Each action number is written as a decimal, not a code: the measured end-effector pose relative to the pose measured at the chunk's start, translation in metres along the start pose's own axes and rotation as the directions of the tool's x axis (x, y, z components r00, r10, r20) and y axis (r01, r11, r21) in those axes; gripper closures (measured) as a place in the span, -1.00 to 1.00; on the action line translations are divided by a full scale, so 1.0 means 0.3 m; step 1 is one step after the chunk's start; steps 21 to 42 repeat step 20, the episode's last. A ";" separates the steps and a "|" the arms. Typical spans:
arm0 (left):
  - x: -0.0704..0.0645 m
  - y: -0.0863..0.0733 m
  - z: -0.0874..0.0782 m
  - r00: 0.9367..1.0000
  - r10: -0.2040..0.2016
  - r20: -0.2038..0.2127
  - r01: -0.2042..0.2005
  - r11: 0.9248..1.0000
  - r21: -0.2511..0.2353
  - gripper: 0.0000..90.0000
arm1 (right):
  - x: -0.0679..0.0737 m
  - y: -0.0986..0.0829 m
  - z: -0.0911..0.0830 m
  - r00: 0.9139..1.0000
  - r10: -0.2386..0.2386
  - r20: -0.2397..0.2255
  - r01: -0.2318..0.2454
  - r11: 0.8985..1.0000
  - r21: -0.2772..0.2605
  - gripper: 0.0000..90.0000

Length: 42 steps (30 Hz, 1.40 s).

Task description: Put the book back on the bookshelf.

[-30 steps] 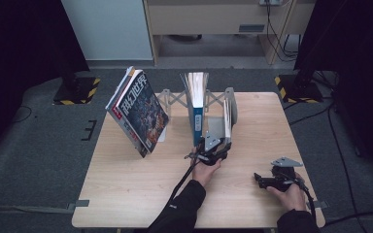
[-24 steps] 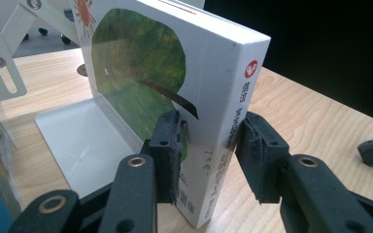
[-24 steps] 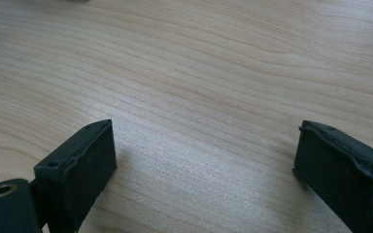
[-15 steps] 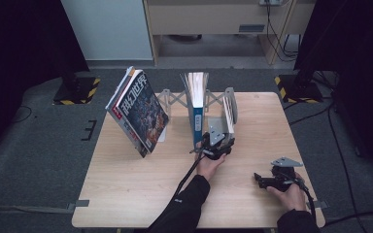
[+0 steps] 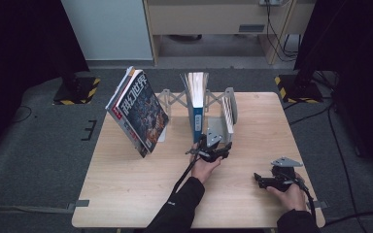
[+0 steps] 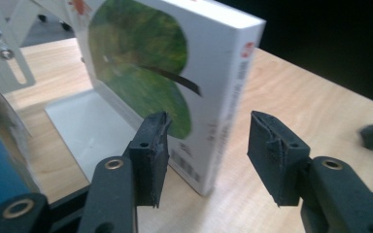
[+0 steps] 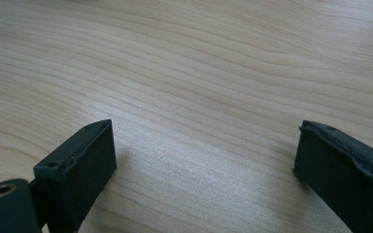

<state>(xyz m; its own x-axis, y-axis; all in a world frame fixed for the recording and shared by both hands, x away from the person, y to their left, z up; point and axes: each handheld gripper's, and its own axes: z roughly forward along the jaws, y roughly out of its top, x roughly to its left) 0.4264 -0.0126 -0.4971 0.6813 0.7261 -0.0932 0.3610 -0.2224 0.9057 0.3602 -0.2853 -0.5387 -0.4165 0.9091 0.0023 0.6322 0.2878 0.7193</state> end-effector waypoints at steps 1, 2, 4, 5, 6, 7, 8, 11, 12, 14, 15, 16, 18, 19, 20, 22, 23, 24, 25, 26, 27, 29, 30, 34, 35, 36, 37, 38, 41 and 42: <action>-0.003 -0.001 -0.013 1.000 0.017 0.005 -0.017 1.000 0.015 0.02 | 0.000 0.000 0.000 1.000 0.000 0.000 0.000 1.000 0.000 -0.82; -0.004 -0.003 -0.024 1.000 0.028 0.010 -0.028 0.999 0.026 -0.01 | 0.000 0.000 0.000 1.000 0.000 0.000 0.000 1.000 0.000 -0.82; -0.002 -0.012 -0.047 0.999 0.025 0.030 -0.027 0.999 0.043 -0.07 | 0.000 0.000 0.000 1.000 0.000 0.000 0.000 1.000 0.000 -0.82; 0.000 -0.017 -0.058 0.999 0.012 0.041 -0.014 0.999 0.049 -0.09 | 0.000 0.000 0.000 1.000 0.000 0.000 0.000 1.000 0.000 -0.82; 0.003 -0.023 -0.070 0.999 0.017 0.043 -0.020 0.998 0.061 -0.10 | 0.000 0.000 0.000 1.000 0.000 0.000 0.000 1.000 0.000 -0.82; 0.005 -0.028 -0.083 0.999 0.036 0.033 -0.038 0.997 0.073 -0.12 | 0.000 0.000 0.000 1.000 0.000 0.001 0.000 1.000 -0.001 -0.82; 0.007 -0.034 -0.095 0.998 0.055 0.026 -0.057 0.995 0.087 -0.14 | 0.000 0.000 0.000 1.000 0.000 0.001 0.000 1.000 -0.001 -0.82; 0.017 -0.053 -0.132 0.997 0.077 0.029 -0.080 0.989 0.123 -0.20 | 0.000 0.000 0.000 1.000 0.000 0.000 0.000 1.000 0.000 -0.82; 0.021 -0.057 -0.141 0.997 0.074 0.031 -0.077 0.988 0.134 -0.22 | 0.000 0.000 0.000 1.000 0.000 0.000 0.000 1.000 0.000 -0.82; 0.035 -0.066 -0.166 0.996 0.071 0.047 -0.077 0.985 0.154 -0.25 | 0.000 0.000 0.000 1.000 0.000 0.000 0.000 1.000 0.000 -0.82; 0.041 -0.069 -0.177 0.996 0.073 0.051 -0.080 0.983 0.162 -0.28 | 0.000 0.000 0.000 1.000 0.000 0.000 0.000 1.000 0.000 -0.82; 0.047 -0.074 -0.189 0.996 0.074 0.053 -0.082 0.982 0.169 -0.28 | 0.000 0.000 0.000 1.000 0.000 0.001 0.000 1.000 -0.001 -0.82; 0.059 -0.085 -0.209 0.995 0.076 0.057 -0.085 0.980 0.178 -0.31 | 0.001 0.000 0.000 1.000 0.003 0.001 -0.003 1.000 0.000 -0.82; 0.068 -0.096 -0.223 0.995 0.080 0.054 -0.089 0.979 0.185 -0.32 | 0.001 0.000 0.000 1.000 0.003 0.001 -0.003 1.000 0.000 -0.83; 0.068 -0.096 -0.223 0.995 0.080 0.054 -0.089 0.979 0.185 -0.33 | 0.001 0.000 0.000 1.000 0.002 0.001 -0.002 1.000 0.000 -0.83; 0.068 -0.096 -0.223 0.995 0.080 0.054 -0.089 0.979 0.185 -0.33 | 0.001 0.000 0.000 1.000 0.002 0.001 -0.002 1.000 0.000 -0.83; 0.068 -0.096 -0.223 0.995 0.080 0.054 -0.089 0.979 0.185 -0.33 | 0.001 0.000 0.000 1.000 0.002 0.001 -0.002 1.000 0.000 -0.83; 0.068 -0.096 -0.223 0.995 0.080 0.054 -0.089 0.979 0.185 -0.33 | 0.001 0.000 0.000 1.000 0.002 0.001 -0.002 1.000 0.000 -0.83; 0.068 -0.096 -0.223 0.995 0.080 0.054 -0.089 0.979 0.185 -0.33 | 0.001 0.000 0.000 1.000 0.002 0.001 -0.002 1.000 0.000 -0.83; 0.068 -0.096 -0.223 0.995 0.080 0.054 -0.089 0.979 0.185 -0.33 | 0.001 0.000 0.000 1.000 0.002 0.001 -0.002 1.000 0.000 -0.83; 0.068 -0.096 -0.223 0.995 0.080 0.054 -0.089 0.979 0.185 -0.33 | 0.001 0.000 0.000 1.000 0.002 0.001 -0.002 1.000 0.000 -0.83; 0.068 -0.096 -0.223 0.995 0.080 0.054 -0.089 0.979 0.185 -0.33 | 0.001 0.000 0.000 1.000 0.002 0.001 -0.002 1.000 0.000 -0.83; 0.068 -0.096 -0.223 0.995 0.080 0.054 -0.089 0.979 0.185 -0.33 | 0.001 0.000 0.000 1.000 0.002 0.001 -0.002 1.000 0.000 -0.83; 0.068 -0.096 -0.223 0.995 0.080 0.054 -0.089 0.979 0.185 -0.33 | 0.001 0.000 0.000 1.000 0.002 0.001 -0.002 1.000 0.000 -0.83; 0.068 -0.096 -0.223 0.995 0.080 0.054 -0.089 0.979 0.185 -0.33 | 0.001 0.000 0.000 1.000 0.002 0.001 -0.002 1.000 0.000 -0.83; 0.068 -0.096 -0.223 0.995 0.080 0.054 -0.089 0.979 0.185 -0.33 | 0.001 0.000 0.000 1.000 0.002 0.001 -0.002 1.000 0.000 -0.83; 0.068 -0.096 -0.223 0.995 0.080 0.054 -0.089 0.979 0.185 -0.33 | 0.001 0.000 0.000 1.000 0.002 0.001 -0.002 1.000 0.000 -0.83; 0.068 -0.096 -0.223 0.995 0.080 0.054 -0.089 0.979 0.185 -0.33 | 0.001 0.000 0.000 1.000 0.002 0.001 -0.002 1.000 0.000 -0.83; 0.068 -0.096 -0.223 0.995 0.080 0.054 -0.089 0.979 0.185 -0.33 | 0.001 0.000 0.000 1.000 0.002 0.001 -0.002 1.000 0.000 -0.83; 0.068 -0.096 -0.223 0.995 0.080 0.054 -0.089 0.979 0.185 -0.33 | 0.001 0.000 0.000 1.000 0.002 0.001 -0.002 1.000 0.000 -0.83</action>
